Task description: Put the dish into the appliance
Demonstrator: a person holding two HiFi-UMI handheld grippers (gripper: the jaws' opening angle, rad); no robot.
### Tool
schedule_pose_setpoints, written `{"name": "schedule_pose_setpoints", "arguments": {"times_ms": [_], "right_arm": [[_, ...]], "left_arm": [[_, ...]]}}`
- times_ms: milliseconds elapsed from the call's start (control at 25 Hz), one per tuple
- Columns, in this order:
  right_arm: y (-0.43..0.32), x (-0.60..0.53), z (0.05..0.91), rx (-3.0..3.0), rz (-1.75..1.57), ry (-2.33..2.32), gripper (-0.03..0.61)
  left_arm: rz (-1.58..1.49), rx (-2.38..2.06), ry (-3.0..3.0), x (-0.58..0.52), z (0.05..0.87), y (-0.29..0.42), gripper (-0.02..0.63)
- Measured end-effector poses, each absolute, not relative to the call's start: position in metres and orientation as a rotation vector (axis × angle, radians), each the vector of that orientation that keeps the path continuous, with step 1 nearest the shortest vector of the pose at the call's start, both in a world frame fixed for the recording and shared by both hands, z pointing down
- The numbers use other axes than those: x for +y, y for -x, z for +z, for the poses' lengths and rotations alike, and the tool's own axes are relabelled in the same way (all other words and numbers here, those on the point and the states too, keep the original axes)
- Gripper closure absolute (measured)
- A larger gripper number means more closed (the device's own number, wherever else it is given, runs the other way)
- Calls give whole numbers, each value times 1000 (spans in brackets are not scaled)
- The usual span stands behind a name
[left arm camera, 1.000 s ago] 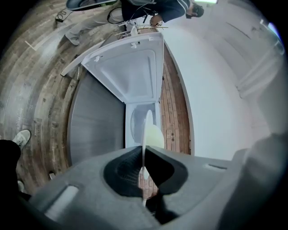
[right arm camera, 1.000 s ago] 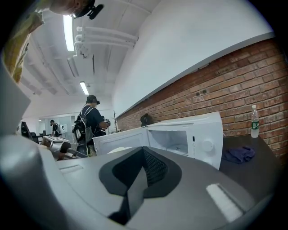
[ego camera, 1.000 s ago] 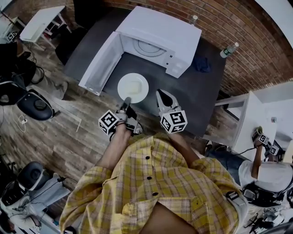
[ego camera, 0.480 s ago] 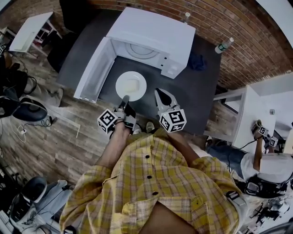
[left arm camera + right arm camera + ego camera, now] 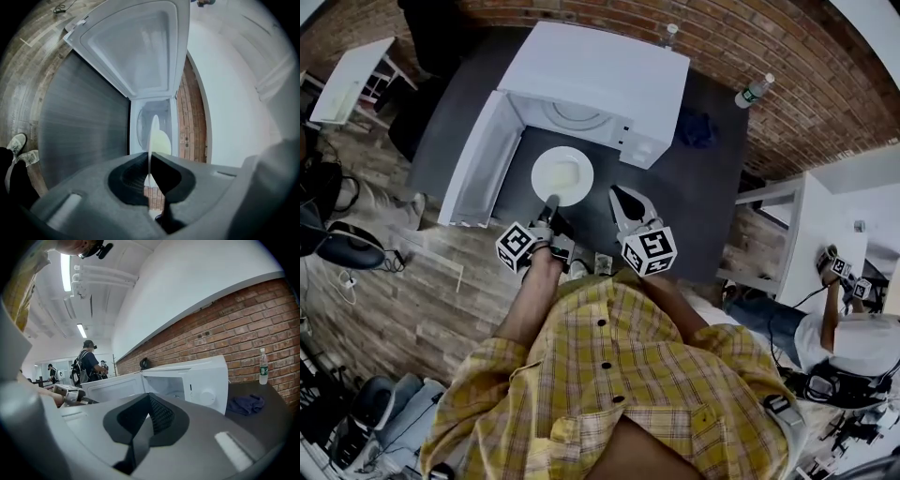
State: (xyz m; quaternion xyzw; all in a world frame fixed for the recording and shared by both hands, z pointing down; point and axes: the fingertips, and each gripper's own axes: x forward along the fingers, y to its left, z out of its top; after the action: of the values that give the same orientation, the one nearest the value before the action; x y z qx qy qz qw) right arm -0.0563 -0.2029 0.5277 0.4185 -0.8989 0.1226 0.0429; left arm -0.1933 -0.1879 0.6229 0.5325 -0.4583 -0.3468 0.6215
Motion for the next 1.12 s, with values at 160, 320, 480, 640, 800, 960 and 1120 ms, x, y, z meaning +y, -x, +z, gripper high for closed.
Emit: {"name": "schedule_pose_setpoints", "arguments": {"times_ms": [160,320,480,640,800,960,1120], "right_arm": [[45,-213,534,-2742,398,-1287,575],[38,-222,536,-2740,408,-1299,575],[35,-232,540,-2734,417,-1306,575],[34,-236,542,-2737,423,-1294,575],[33,-237,544,-2735,430,-1289,575],[30,-239,545,-2730,431,-1286,575],[26,-240,545,-2727,434,-1285,575]], "left_arm": [[-780,-1047,-1211,-210,632,184,604],[-788,-1053,-1187,-228,639,182,604],[-772,-1076,-1206,-245,644,180,604],[-775,-1082,-1207,-260,648,178,604],[-763,-1092,-1210,-277,653,178,604],[-765,-1109,-1213,-295,659,180,604],[-774,-1111,-1210,-311,664,179,604]]}}
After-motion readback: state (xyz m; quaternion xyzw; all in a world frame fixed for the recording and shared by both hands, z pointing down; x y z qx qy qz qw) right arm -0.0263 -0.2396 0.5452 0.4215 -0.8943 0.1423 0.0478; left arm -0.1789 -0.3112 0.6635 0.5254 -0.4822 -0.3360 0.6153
